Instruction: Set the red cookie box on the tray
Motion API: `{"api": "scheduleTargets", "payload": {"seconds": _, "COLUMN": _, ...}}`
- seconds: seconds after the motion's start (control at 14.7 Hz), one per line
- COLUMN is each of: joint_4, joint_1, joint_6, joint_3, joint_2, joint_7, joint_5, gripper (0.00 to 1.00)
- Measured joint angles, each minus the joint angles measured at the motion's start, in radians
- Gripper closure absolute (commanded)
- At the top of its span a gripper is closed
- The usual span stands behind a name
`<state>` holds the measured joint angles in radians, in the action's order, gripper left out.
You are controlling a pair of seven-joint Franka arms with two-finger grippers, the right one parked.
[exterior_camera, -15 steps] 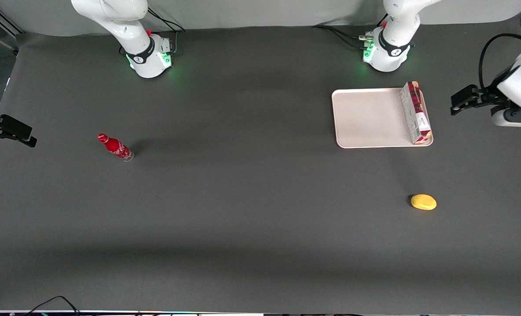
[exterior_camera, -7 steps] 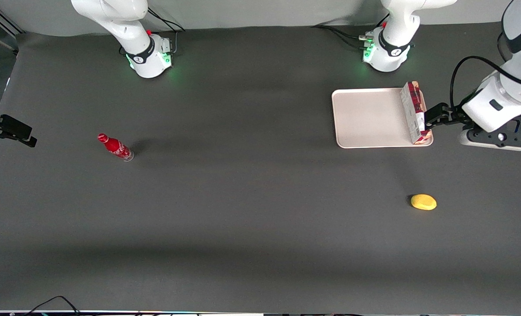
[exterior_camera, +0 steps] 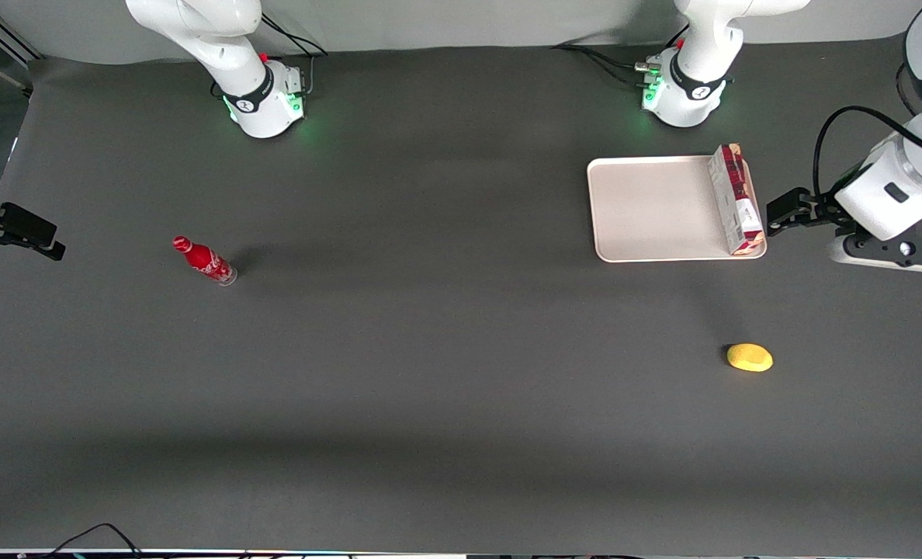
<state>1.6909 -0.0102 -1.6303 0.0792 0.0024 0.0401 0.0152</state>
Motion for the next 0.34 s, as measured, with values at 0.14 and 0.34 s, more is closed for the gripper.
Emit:
{"api": "scheduleTargets", "payload": {"seconds": 0.14, "joint_4": 0.038, "joint_1": -0.003, "joint_6": -0.022, "joint_3": 0.001, "joint_2": -0.033, "joint_7": -0.002, "joint_5": 0.000, "gripper": 0.00}}
{"api": "scheduleTargets", "payload": {"seconds": 0.34, "joint_4": 0.041, "joint_1": -0.010, "joint_6": -0.032, "joint_3": 0.002, "joint_2": -0.045, "joint_7": -0.019, "joint_5": 0.000, "gripper": 0.00}}
